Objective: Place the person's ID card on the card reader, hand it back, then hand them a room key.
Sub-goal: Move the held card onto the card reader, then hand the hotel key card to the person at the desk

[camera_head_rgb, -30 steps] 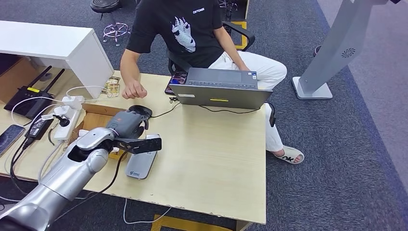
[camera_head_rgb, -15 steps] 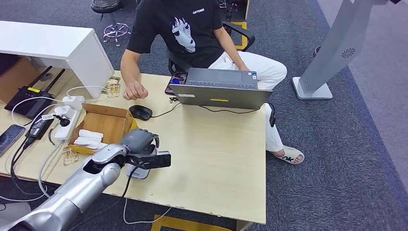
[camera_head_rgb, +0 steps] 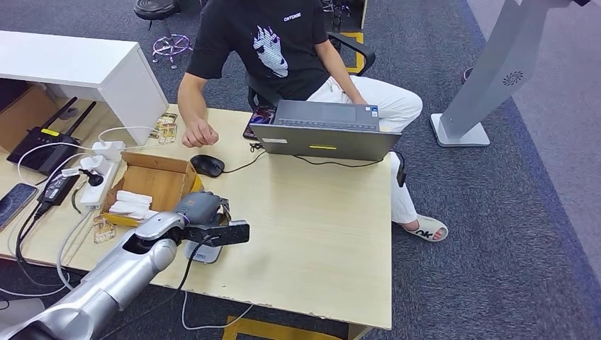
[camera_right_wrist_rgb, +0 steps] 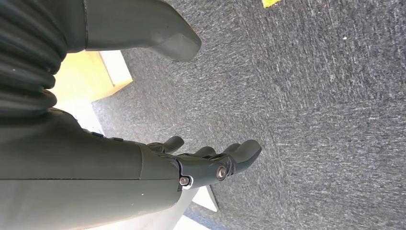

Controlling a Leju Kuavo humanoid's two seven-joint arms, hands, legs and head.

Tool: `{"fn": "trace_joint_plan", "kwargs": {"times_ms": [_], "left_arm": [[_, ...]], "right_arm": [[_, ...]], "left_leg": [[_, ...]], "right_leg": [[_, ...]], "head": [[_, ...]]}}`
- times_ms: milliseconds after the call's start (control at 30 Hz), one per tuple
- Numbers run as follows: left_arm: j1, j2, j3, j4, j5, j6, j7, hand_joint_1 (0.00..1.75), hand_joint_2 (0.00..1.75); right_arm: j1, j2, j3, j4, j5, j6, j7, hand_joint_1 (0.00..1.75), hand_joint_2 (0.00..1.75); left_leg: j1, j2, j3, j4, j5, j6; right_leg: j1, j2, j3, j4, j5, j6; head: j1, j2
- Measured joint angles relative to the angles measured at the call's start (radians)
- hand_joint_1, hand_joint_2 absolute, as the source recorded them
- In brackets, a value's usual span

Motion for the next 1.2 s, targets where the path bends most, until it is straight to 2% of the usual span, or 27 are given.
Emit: {"fn": "trace_joint_plan", "kwargs": {"times_ms": [333,800,1033,1200], "left_arm": [[-0.005,-0.002,0.000,0.010,-0.021,0.030,0.011,1.75,1.75],[-0.083,0.022,0.030,0.001,0.004,0.031,0.030,1.75,1.75],[-0.177,0.033,0.095,-0.052,0.044,-0.011,0.055,1.75,1.75],[-0.249,0.032,0.116,-0.064,0.006,0.000,0.094,1.75,1.75]], "right_arm": [[0.000,0.000,-0.004,0.000,0.000,0.000,-0.002,0.00,1.75],[0.001,0.000,-0.019,0.000,-0.007,-0.003,-0.001,0.00,1.75],[0.001,0.000,-0.023,0.000,-0.006,-0.006,-0.003,0.00,1.75],[0.001,0.000,-0.023,0.000,0.006,-0.005,-0.007,0.00,1.75]], "left_leg": [[0.000,0.000,0.000,0.000,0.000,0.000],[0.000,0.000,0.000,0.000,0.001,0.000],[0.000,-0.001,-0.001,0.000,0.003,0.000],[0.000,-0.001,-0.001,0.000,0.003,0.000]], "right_leg": [[0.000,0.000,0.000,0.000,0.000,0.000],[0.000,0.000,-0.001,0.000,0.001,-0.001],[0.000,-0.001,-0.001,0.000,0.003,0.000],[0.000,-0.001,-0.001,0.000,0.003,0.000]], "head": [[0.000,0.000],[0.000,0.000],[0.000,0.000],[0.000,0.000]]}}
